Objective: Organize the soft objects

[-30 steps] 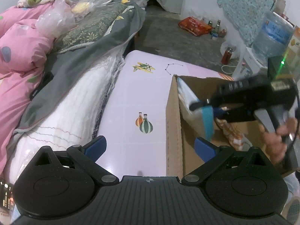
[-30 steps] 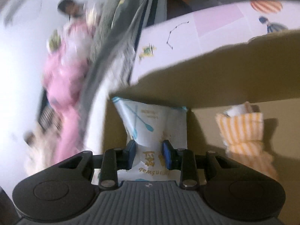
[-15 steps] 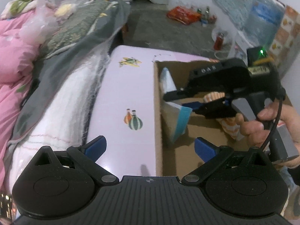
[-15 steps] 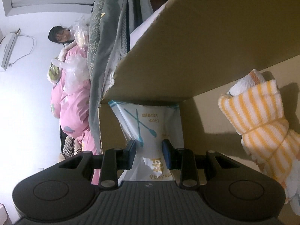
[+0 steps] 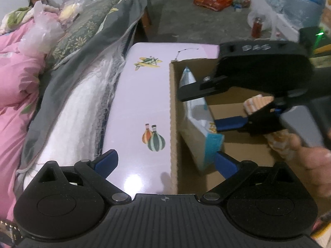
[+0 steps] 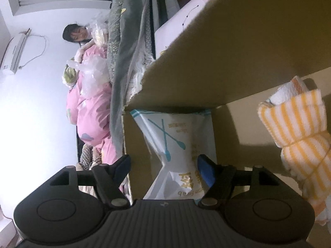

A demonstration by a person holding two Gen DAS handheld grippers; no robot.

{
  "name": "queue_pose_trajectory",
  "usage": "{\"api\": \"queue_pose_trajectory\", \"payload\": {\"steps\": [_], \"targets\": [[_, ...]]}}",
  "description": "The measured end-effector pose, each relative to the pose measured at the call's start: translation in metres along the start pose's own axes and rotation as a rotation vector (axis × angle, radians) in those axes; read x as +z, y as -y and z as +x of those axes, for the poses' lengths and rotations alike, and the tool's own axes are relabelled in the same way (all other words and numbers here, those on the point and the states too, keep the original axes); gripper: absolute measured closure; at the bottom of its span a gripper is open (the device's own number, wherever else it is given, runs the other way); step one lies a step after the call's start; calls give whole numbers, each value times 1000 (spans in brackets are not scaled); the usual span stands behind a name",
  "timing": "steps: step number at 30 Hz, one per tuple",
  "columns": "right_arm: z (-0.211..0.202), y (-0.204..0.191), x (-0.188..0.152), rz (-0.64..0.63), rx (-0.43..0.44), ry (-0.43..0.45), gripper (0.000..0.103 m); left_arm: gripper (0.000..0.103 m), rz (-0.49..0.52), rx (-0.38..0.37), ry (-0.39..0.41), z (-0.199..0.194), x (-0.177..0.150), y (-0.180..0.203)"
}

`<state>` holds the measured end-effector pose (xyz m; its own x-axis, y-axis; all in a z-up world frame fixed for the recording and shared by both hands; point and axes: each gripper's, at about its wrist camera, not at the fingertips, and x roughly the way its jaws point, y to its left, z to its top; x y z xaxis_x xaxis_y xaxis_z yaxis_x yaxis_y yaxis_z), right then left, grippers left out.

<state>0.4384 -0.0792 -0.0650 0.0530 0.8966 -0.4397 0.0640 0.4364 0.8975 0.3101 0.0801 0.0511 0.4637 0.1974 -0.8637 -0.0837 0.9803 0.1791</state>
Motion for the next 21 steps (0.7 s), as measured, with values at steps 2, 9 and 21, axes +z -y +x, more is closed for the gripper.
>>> {"api": "queue_pose_trajectory", "payload": {"steps": [2,9,21], "targets": [[-4,-2,0,-8,2,-3,31,3,-4,16,-9,4,0,-1],[-42,-21,-7,-102,4,24,27,3,-42,6,-39,13,1,-7],[-71,-43,-9,-391,-615,124,26,3,-54,4,-40,13,1,-7]]}}
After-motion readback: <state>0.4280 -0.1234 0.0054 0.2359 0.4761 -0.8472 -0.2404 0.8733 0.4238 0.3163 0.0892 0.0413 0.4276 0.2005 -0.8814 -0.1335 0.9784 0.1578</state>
